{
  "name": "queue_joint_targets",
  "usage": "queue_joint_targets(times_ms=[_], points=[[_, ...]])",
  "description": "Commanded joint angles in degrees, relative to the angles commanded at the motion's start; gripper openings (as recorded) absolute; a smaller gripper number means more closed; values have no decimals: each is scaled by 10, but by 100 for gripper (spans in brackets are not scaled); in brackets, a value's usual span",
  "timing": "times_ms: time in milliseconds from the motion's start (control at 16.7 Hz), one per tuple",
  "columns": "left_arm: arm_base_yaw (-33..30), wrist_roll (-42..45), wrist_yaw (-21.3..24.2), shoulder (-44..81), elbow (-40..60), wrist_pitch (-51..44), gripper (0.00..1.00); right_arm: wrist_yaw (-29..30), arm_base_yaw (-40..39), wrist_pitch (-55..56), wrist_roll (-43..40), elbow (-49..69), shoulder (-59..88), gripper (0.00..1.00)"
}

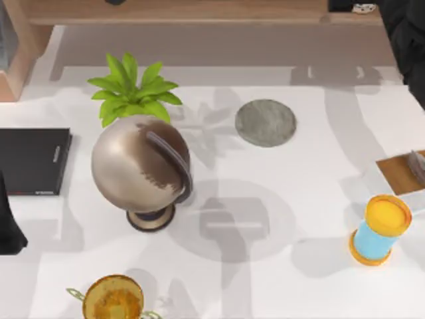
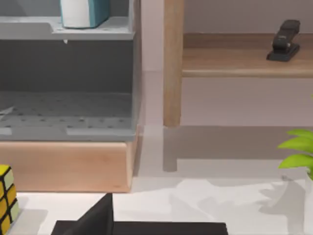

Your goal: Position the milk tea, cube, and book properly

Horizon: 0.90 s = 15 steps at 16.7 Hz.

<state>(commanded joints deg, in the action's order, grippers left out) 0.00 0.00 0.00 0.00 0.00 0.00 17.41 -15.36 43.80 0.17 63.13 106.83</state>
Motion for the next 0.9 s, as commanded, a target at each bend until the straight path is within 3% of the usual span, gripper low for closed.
queue_joint_targets(times_ms=[420,780,900], points=[[0,0,0,0,0,0,100,-20,22,-47,-1,158,107,100],[0,0,0,0,0,0,100,-23,24,-52,-1,174,120,100],[0,0,0,0,0,0,100,-23,24,-52,-1,174,120,85]])
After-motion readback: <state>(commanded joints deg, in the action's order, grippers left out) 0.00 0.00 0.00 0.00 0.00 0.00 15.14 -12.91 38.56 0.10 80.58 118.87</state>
